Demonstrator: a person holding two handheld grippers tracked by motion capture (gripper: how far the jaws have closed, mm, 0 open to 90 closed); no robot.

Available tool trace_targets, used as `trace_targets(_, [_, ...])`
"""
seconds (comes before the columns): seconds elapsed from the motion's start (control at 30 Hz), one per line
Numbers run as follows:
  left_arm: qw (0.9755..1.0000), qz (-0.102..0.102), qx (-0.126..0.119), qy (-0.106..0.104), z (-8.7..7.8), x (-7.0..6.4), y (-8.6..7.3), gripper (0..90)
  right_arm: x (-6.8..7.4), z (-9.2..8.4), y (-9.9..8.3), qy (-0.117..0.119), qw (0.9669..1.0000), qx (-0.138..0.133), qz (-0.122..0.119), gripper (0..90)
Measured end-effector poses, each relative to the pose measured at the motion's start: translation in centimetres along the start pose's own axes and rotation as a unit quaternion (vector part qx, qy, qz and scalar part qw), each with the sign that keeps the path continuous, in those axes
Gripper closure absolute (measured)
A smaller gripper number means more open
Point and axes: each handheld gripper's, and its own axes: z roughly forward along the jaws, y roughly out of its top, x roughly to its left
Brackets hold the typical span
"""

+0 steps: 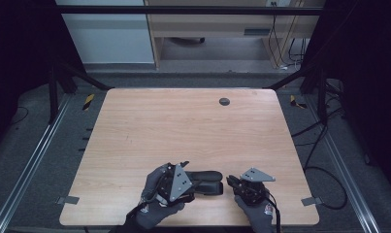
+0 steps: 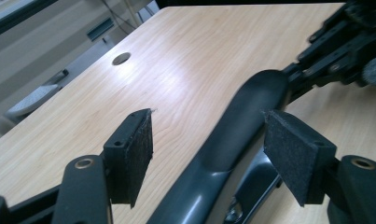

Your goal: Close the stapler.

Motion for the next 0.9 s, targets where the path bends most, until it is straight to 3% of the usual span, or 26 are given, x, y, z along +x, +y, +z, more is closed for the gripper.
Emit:
trace_targets(0.13, [0.9997,-0.018,-0.002,0.014,-0.8,1.4,-0.6,32.3,-0.2,-0.3,0.2,-0.003,1.0,-0.003,-0.002,90.0])
trace_targets(0.53, [0.9957,-0.071,0.002,0.06,-3.1,4.6,-3.2,32.4,-1.0,-1.1,0.8,-0.012,0.9998,-0.016,0.006,90.0])
trace_targets(0.7, [0.9914,-0.101,0.004,0.083,-3.9,5.9,-4.5,32.1,-1.4,-1.6,1.0,-0.015,0.9996,-0.024,0.011,90.0])
trace_targets(0.9, [0.984,-0.136,0.013,0.114,-5.1,7.8,-6.4,32.0,-1.7,-2.2,1.5,-0.015,0.9993,-0.033,0.013,90.0])
